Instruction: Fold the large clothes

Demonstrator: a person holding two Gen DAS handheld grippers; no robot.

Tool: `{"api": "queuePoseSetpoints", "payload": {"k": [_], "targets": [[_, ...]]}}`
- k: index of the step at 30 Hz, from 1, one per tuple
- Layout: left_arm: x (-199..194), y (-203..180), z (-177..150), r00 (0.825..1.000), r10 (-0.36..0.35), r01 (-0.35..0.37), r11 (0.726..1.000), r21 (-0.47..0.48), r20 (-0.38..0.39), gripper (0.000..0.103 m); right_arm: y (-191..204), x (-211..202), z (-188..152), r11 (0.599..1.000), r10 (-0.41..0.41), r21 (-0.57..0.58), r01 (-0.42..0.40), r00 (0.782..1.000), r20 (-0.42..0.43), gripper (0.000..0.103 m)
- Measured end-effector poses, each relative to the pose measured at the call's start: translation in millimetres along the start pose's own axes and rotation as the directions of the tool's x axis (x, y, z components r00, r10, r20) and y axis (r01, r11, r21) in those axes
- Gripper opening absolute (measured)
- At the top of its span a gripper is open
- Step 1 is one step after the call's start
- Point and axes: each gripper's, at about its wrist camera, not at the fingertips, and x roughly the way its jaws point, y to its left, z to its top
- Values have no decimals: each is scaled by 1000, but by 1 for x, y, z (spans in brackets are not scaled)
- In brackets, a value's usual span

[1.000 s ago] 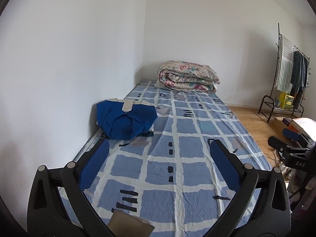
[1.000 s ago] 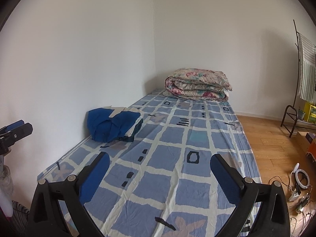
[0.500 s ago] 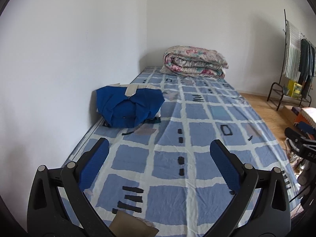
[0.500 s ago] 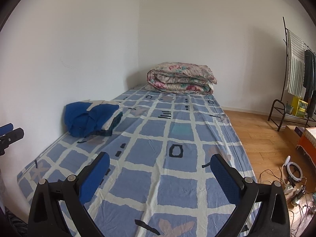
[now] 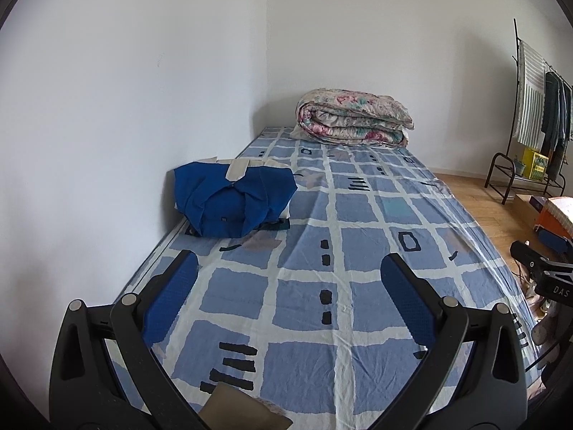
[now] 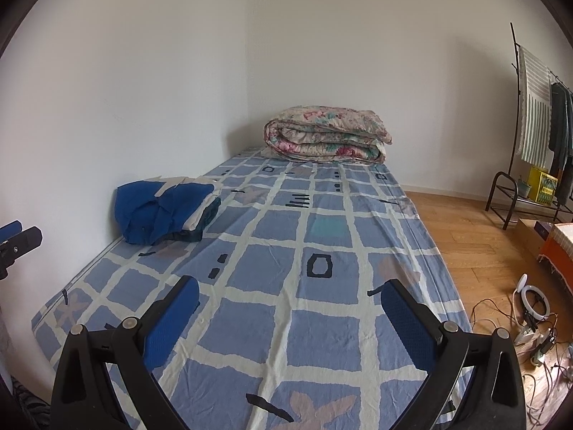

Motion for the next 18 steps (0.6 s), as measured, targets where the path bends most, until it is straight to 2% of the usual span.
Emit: {"api": "queuePoseSetpoints", "payload": {"k": [18], "targets": [[-2, -1, 0, 1000, 7, -7, 1000, 0, 9, 103, 5, -2, -1, 1000, -3, -11, 3, 1000, 7, 103]]}}
